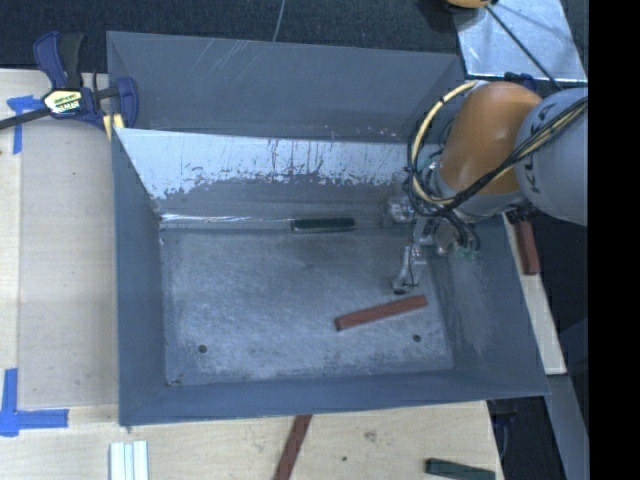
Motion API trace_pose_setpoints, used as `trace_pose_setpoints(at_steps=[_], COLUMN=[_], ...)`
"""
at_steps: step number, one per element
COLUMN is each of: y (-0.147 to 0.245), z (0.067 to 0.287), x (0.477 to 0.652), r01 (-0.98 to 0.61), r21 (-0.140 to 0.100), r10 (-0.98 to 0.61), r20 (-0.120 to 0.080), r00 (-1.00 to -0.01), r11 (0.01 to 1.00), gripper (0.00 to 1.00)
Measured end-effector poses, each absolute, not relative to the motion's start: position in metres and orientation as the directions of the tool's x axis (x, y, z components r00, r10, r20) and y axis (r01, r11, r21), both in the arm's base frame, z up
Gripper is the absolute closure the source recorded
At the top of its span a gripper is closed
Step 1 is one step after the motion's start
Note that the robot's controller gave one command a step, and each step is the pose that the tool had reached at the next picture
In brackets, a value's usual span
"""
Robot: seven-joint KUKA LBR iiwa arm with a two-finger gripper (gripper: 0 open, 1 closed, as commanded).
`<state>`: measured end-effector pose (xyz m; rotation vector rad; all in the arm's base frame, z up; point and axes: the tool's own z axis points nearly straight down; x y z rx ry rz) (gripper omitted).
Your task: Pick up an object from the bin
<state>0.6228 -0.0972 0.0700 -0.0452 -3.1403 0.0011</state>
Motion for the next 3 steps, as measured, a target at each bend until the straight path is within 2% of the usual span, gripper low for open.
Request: trace_pose_setpoints(at_steps=[1,2,3], y=[-0.073,-0.077,-0.077], z=[0.098,0.082,0.082], x=[0.558,0.517,0.517], r01=[0.047,-0.247,-0.248], r21=[0.0,-0.001,-0.001], r10=[0.047,-0.247,-0.248], r20=[0.0,-0.002,-0.002], r00=[-0.999,-0.969,-0.969], r11=[0.999,0.969,0.969], gripper=[0.0,1.0,1.0])
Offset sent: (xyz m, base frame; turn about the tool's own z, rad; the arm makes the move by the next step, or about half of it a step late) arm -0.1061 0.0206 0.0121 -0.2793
